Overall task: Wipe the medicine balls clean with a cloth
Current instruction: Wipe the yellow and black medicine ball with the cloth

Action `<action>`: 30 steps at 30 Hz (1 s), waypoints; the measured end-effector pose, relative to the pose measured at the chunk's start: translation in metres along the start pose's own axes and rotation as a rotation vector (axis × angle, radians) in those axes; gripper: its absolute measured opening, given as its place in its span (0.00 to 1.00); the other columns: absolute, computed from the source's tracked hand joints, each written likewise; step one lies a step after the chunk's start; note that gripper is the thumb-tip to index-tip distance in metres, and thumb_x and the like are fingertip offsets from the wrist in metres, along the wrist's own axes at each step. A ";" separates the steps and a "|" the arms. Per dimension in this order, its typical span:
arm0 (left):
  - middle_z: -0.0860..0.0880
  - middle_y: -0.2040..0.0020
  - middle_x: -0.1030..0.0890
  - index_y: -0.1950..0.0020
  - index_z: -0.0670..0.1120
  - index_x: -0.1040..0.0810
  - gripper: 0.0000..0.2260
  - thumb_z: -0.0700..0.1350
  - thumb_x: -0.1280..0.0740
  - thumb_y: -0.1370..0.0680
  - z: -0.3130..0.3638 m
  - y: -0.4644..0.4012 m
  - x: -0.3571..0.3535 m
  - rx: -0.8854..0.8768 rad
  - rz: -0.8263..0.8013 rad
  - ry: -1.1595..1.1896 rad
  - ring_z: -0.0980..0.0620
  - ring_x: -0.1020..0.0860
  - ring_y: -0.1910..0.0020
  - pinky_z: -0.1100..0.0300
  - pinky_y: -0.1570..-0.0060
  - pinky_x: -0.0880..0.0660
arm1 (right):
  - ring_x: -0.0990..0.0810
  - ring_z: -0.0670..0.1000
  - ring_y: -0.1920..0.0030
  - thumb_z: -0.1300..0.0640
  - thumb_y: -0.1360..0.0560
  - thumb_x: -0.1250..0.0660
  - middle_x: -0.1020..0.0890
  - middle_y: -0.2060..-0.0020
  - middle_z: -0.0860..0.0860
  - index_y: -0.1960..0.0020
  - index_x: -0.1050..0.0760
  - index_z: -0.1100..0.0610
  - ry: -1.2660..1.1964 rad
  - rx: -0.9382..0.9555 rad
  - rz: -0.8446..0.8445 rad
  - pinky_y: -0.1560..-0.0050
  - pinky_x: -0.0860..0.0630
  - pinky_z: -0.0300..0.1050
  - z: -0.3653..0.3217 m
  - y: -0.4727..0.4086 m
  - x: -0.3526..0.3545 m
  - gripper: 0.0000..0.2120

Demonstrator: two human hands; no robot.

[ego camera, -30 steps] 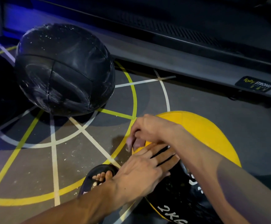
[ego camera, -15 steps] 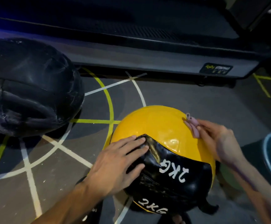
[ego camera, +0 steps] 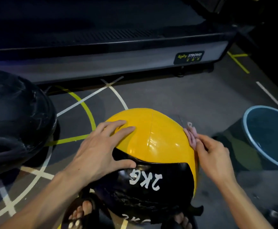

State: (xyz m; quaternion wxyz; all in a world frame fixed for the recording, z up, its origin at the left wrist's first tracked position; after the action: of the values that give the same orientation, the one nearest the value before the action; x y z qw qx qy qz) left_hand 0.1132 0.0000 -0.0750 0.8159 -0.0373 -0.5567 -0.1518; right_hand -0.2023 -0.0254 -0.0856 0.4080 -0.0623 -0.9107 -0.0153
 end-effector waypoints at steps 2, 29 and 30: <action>0.64 0.19 0.52 0.19 0.69 0.52 0.50 0.82 0.40 0.37 -0.005 -0.002 0.001 0.056 -0.027 0.039 0.55 0.50 0.21 0.46 0.28 0.31 | 0.20 0.32 0.57 0.55 0.17 0.37 0.17 0.57 0.34 0.37 0.20 0.42 -0.069 -0.083 -0.004 0.62 0.25 0.29 0.015 0.013 -0.001 0.14; 0.44 0.18 0.40 0.16 0.54 0.43 0.68 0.76 0.23 0.51 0.045 0.031 -0.019 -0.033 -0.067 -0.331 0.32 0.36 0.23 0.39 0.28 0.41 | 0.19 0.39 0.48 0.55 0.18 0.37 0.14 0.47 0.40 0.40 0.17 0.44 -0.084 0.143 -0.136 0.47 0.26 0.31 -0.094 -0.031 -0.056 0.14; 0.44 0.18 0.39 0.16 0.54 0.43 0.68 0.76 0.23 0.51 0.045 0.031 -0.019 -0.037 -0.071 -0.322 0.32 0.36 0.23 0.38 0.28 0.40 | 0.19 0.40 0.45 0.55 0.18 0.37 0.15 0.45 0.39 0.39 0.17 0.44 -0.083 0.183 -0.149 0.44 0.27 0.31 -0.102 -0.029 -0.059 0.14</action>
State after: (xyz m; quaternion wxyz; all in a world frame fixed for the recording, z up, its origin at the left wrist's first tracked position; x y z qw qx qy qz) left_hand 0.0754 0.0442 -0.0722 0.7093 -0.0566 -0.6784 -0.1830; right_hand -0.0915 -0.0681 -0.0612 0.3719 0.0423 -0.9264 0.0403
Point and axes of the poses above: each hand's wrist, its own y-axis away from the middle knuckle, its own x-axis out of the back of the hand, z = x × y, the point moved 5 cm from there along -y, towards the middle knuckle
